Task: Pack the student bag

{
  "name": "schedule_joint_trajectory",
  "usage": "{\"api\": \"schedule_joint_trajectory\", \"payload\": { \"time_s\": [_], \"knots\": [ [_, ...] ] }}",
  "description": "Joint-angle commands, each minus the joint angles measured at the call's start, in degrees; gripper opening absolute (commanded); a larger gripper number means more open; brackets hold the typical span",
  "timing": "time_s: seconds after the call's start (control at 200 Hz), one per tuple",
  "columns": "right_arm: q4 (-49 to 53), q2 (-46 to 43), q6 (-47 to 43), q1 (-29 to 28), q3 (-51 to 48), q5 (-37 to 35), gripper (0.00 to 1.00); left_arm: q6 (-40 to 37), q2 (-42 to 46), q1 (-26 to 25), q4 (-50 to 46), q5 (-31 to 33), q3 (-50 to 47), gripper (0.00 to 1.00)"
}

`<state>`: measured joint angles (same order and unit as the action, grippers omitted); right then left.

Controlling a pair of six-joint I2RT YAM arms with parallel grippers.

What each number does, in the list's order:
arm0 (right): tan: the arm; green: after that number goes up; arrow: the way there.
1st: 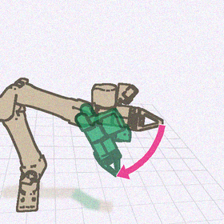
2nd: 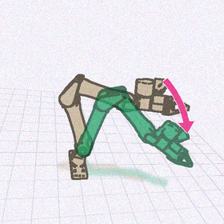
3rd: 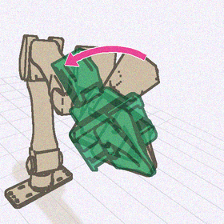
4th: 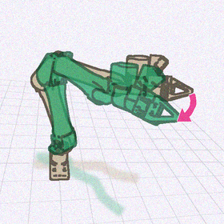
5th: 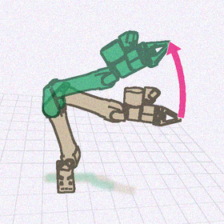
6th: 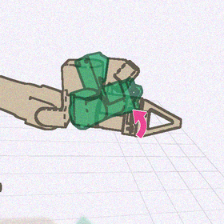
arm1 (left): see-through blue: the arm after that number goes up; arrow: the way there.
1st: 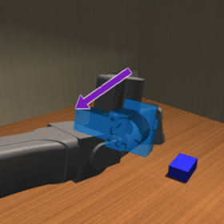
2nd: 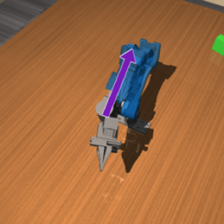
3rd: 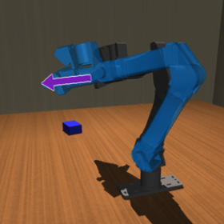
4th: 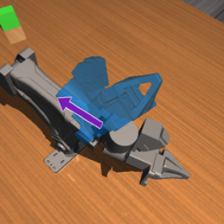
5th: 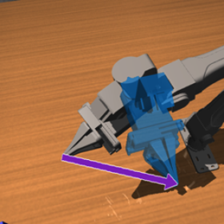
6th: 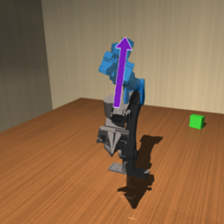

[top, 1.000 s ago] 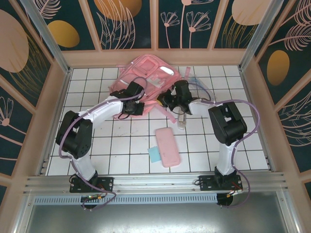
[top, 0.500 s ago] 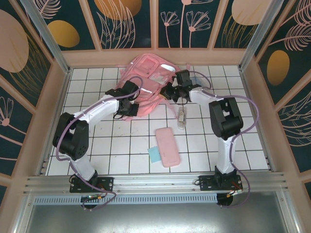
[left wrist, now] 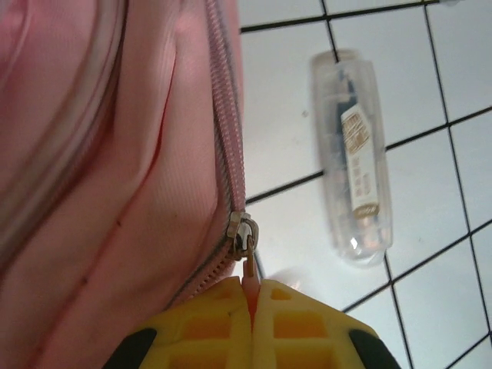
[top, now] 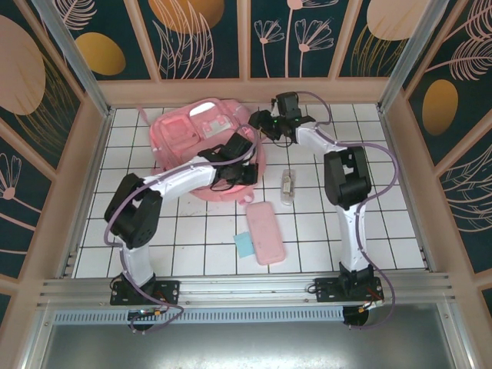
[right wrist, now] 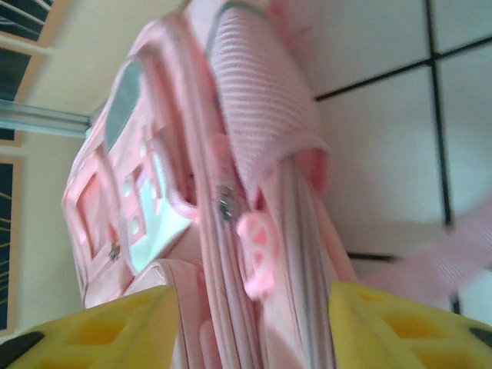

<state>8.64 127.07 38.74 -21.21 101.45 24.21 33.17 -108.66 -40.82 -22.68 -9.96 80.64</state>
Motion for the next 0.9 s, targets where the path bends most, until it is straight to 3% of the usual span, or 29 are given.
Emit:
{"api": "schedule_joint_trajectory", "payload": {
  "time_s": [0.0, 0.205, 0.335, 0.495, 0.61, 0.846, 0.896],
  "knots": [
    [-2.6, -10.7, -0.5, 1.3, -7.9, -3.1, 0.6, 0.4, -3.4, -0.4, 3.4, 1.2, 6.0, 0.0],
    [-3.1, -24.3, -0.9, 1.6, -26.6, -4.8, 0.64, -0.9, -6.3, -0.4, 2.4, 2.2, 10.8, 0.0],
    [-12.3, -26.3, 3.5, 0.9, -34.4, 1.4, 0.64, -0.6, -6.8, -0.4, 2.5, 0.4, 10.4, 0.0],
    [-13.7, -18.7, 4.0, -2.5, -30.7, 2.7, 0.6, -0.1, -5.7, -0.4, 2.8, -0.8, 8.3, 0.0],
    [-15.7, -13.5, 5.4, -3.2, -28.1, 3.9, 0.44, 0.3, -3.8, -0.5, 2.8, -1.4, 5.5, 0.0],
    [-14.4, -13.4, 5.8, -3.4, -29.4, 1.8, 0.51, 1.0, -0.3, -0.4, 2.5, -0.2, 0.1, 0.0],
    [-13.8, -12.9, 5.1, -3.6, -29.2, 1.4, 0.35, 1.0, -0.1, -0.4, 2.5, -0.2, -0.2, 0.0]
  ]
}}
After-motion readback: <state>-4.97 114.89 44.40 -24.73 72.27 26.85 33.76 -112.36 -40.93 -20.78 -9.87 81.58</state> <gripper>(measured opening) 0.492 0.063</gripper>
